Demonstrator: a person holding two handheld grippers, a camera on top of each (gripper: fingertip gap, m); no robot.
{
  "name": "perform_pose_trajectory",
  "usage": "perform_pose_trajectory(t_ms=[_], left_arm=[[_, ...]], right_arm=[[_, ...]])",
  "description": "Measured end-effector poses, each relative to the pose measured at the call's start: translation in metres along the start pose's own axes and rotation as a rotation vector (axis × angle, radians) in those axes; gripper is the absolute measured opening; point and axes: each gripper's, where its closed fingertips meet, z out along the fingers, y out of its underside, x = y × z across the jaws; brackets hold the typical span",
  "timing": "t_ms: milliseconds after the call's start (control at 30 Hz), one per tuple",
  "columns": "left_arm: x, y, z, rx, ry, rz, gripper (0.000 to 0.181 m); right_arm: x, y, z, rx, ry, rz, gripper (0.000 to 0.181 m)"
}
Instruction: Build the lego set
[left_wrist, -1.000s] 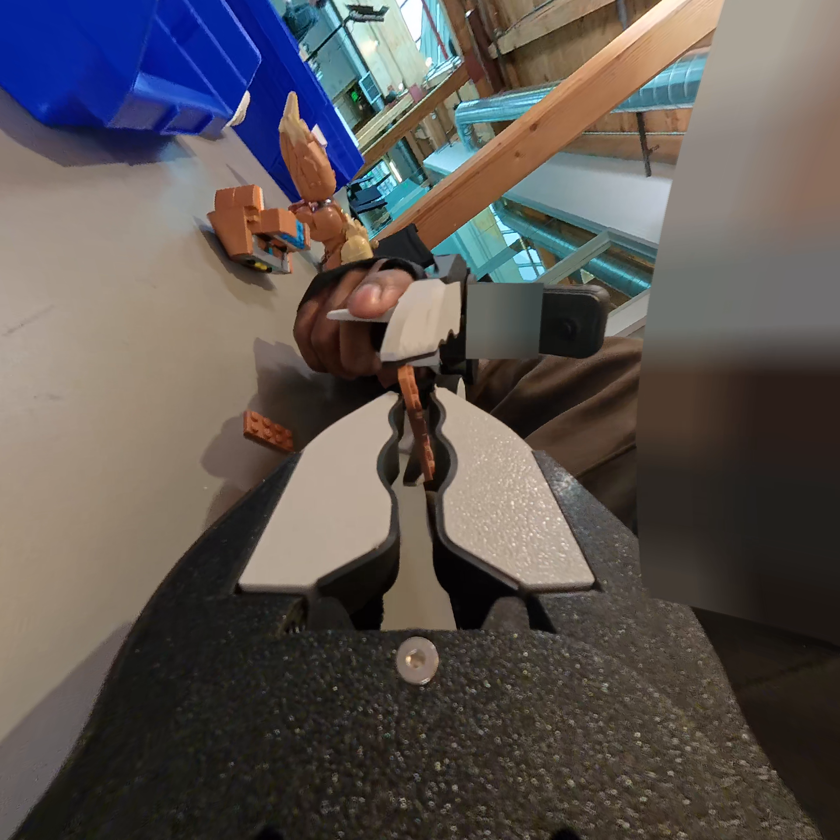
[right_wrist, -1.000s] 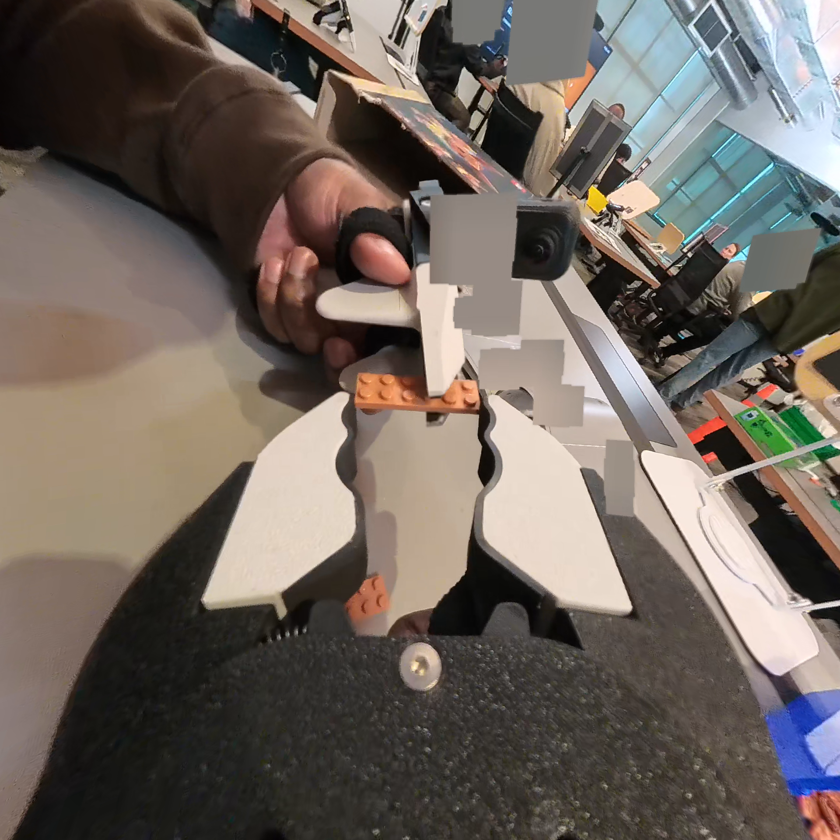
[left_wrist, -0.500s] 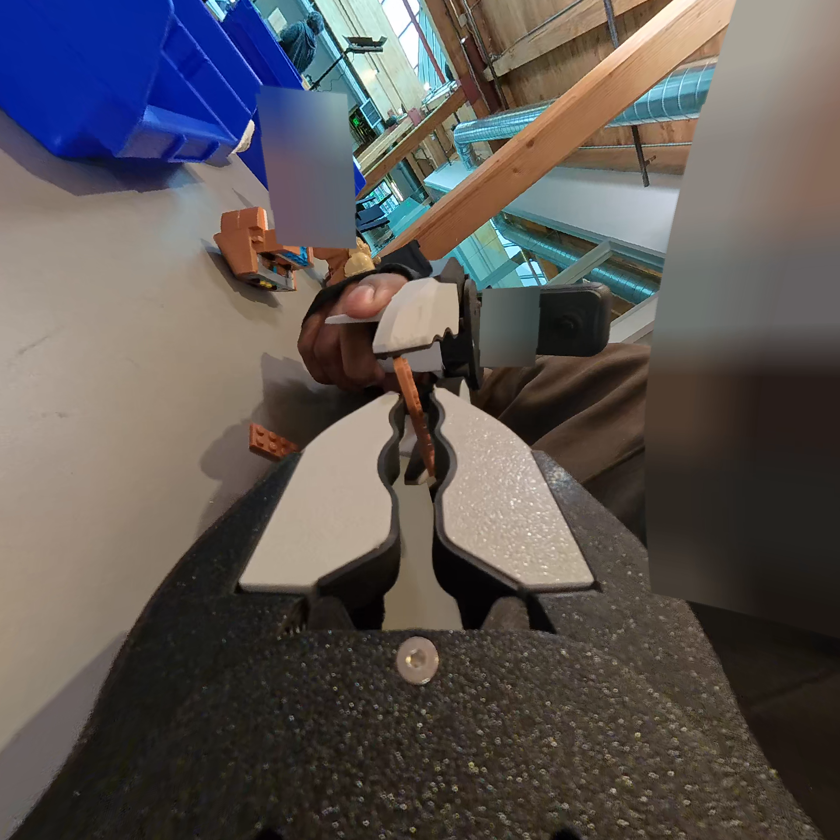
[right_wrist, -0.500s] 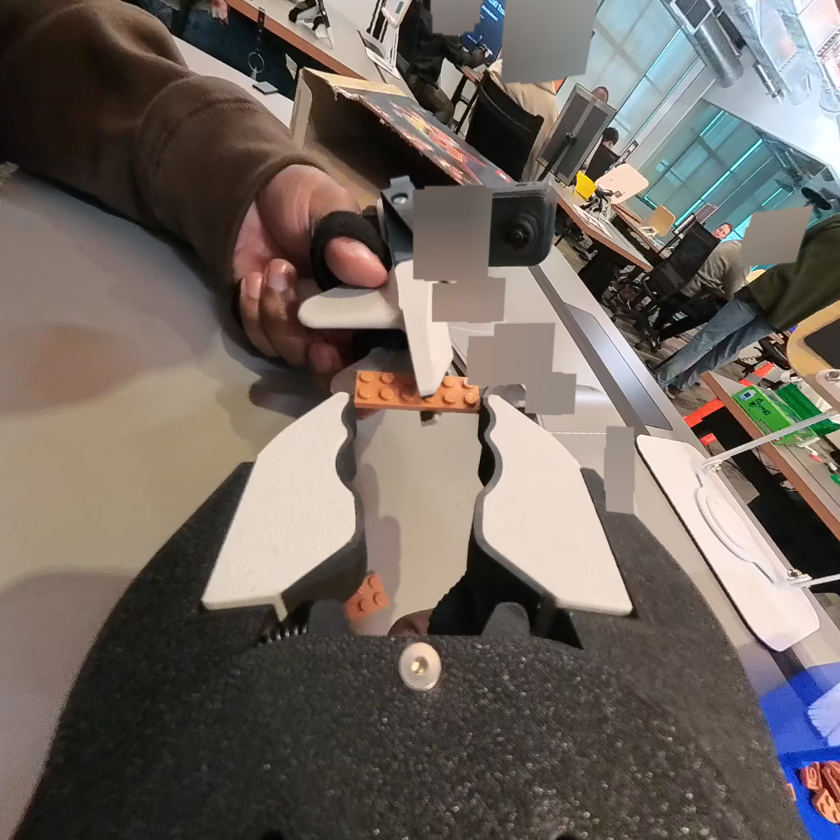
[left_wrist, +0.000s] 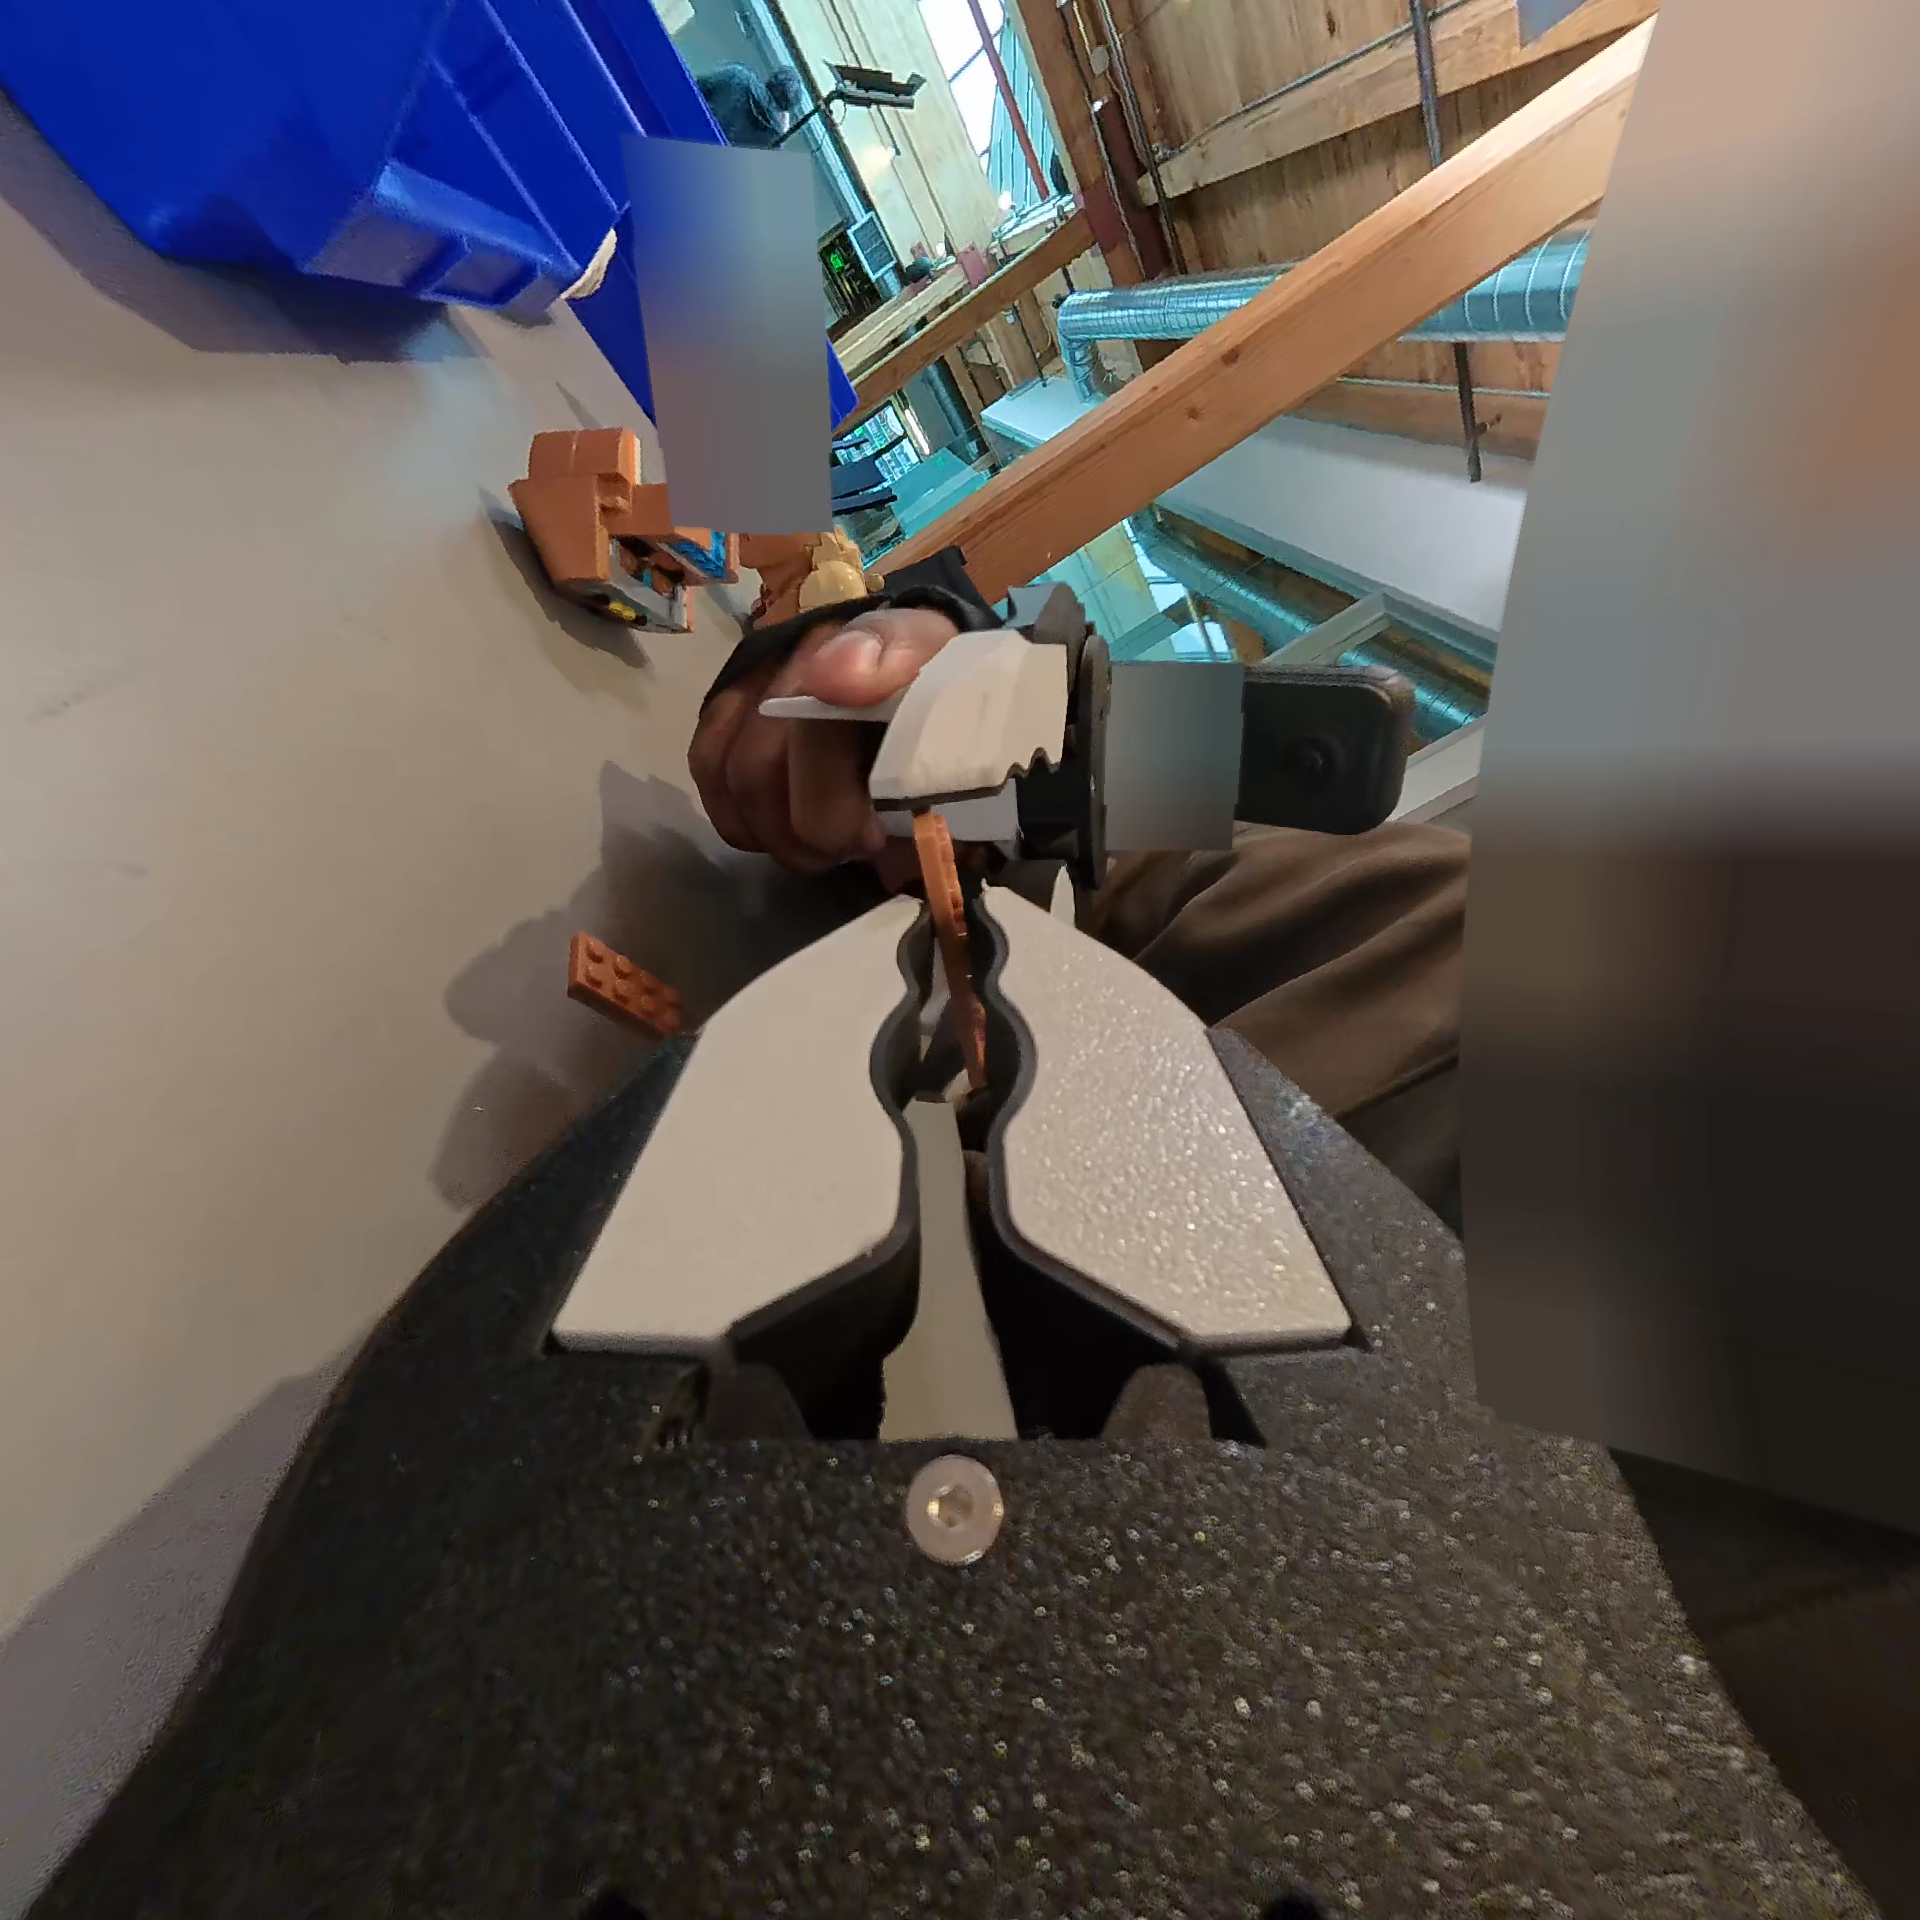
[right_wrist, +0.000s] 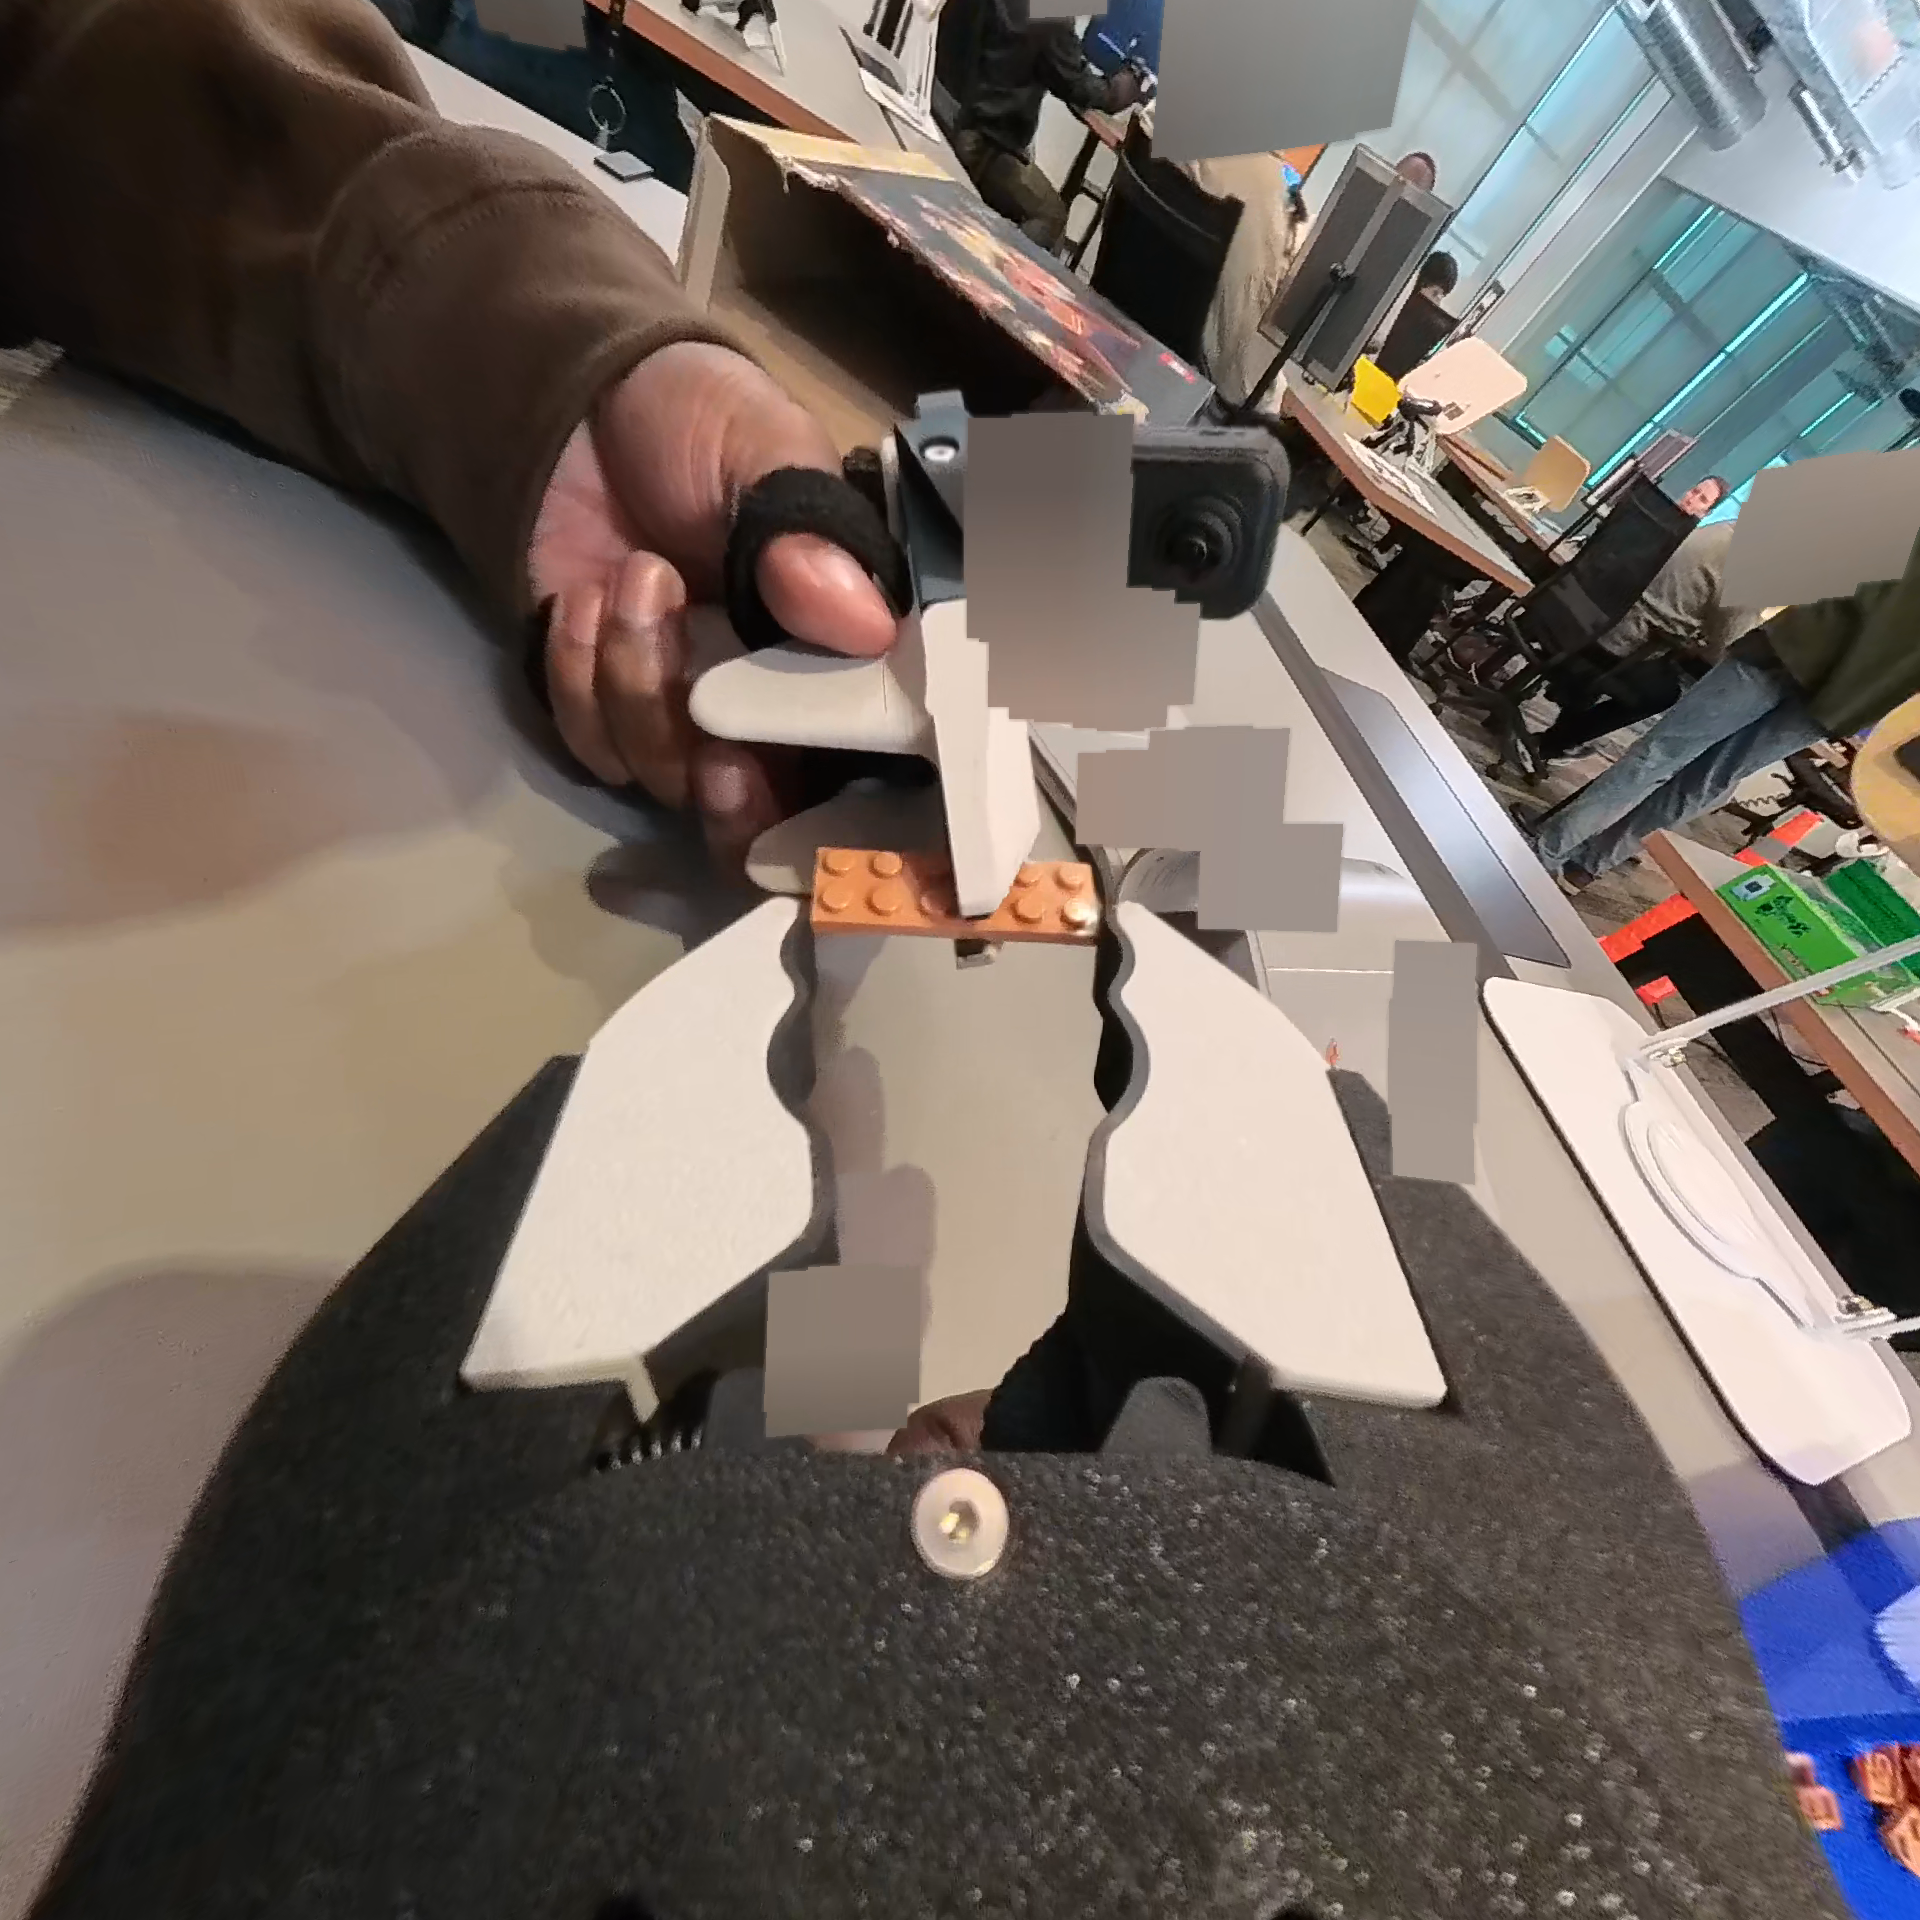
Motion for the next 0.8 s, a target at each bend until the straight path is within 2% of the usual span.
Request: perform_pose_trajectory(t_ms=[233,800], left_arm=[[-0.0026,-0.0003,0.0001,0.013,0.003,-0.063,0.006],[-0.0069,-0.0004,-0.0014,0.009,-0.029,-0.061,0.005]], right_arm=[[0.0008,0.0025,-0.0007,-0.015,-0.014,0.012,0.051],[0.0036,0.0066,0.0002,-0.042,-0.008,0.026,0.051]])
